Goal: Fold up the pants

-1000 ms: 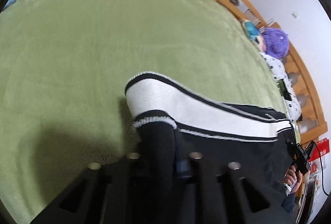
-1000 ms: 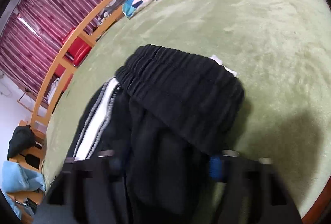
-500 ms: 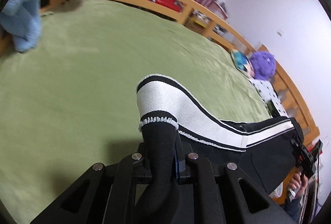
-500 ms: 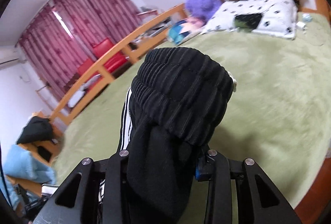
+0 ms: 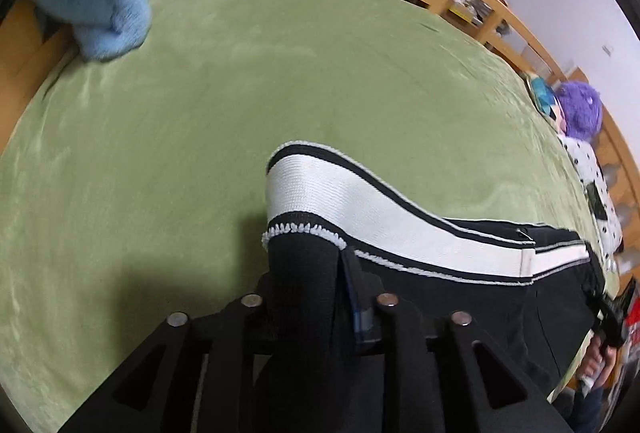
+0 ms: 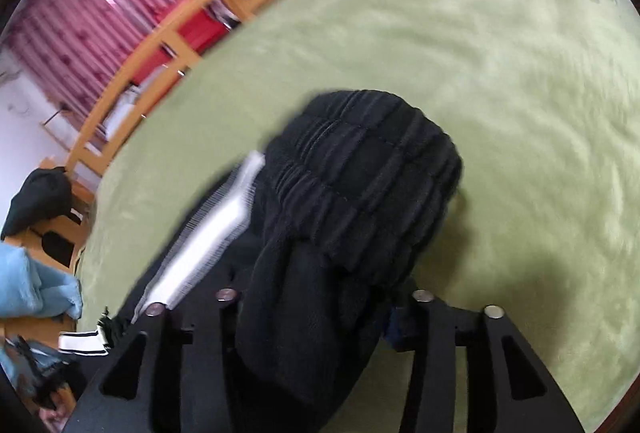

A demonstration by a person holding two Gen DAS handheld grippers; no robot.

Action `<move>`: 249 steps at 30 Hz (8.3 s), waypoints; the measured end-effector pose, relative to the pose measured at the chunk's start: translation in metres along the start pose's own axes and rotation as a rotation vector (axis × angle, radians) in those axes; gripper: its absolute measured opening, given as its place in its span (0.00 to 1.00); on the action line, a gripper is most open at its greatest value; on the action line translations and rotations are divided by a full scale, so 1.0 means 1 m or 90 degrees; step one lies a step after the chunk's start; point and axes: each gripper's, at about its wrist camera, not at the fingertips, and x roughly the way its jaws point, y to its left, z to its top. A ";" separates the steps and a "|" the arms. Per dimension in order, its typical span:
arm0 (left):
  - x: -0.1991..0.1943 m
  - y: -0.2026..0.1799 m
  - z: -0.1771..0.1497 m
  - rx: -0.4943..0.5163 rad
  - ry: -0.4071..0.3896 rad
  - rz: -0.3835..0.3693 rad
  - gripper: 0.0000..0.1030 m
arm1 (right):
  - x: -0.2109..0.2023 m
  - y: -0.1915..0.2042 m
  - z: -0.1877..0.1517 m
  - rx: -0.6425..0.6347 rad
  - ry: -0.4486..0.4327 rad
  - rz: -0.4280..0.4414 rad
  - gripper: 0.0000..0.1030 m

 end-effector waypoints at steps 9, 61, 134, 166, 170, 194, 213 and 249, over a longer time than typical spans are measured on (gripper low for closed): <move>-0.065 0.001 -0.046 0.033 -0.068 0.036 0.54 | -0.058 0.024 -0.034 -0.109 -0.021 -0.075 0.55; -0.064 0.012 -0.115 -0.034 -0.038 -0.022 0.58 | 0.037 0.294 -0.153 -0.397 0.117 0.221 0.49; -0.053 -0.396 -0.107 0.250 0.011 -0.155 0.38 | -0.109 -0.100 -0.009 -0.061 -0.024 0.142 0.54; -0.044 -0.282 -0.185 0.205 0.067 -0.161 0.60 | -0.052 0.004 -0.095 -0.029 0.105 0.289 0.11; -0.064 -0.283 -0.183 0.227 0.014 -0.183 0.62 | -0.082 0.027 -0.084 -0.003 0.033 0.427 0.07; -0.056 -0.271 -0.175 0.204 0.042 -0.209 0.63 | -0.133 -0.063 -0.063 -0.130 -0.017 0.181 0.57; -0.027 -0.273 -0.152 0.144 0.046 -0.229 0.63 | -0.025 -0.020 0.038 -0.274 0.041 0.097 0.18; 0.083 -0.286 -0.111 0.094 0.103 -0.175 0.65 | 0.032 -0.064 0.081 -0.237 0.116 0.127 0.79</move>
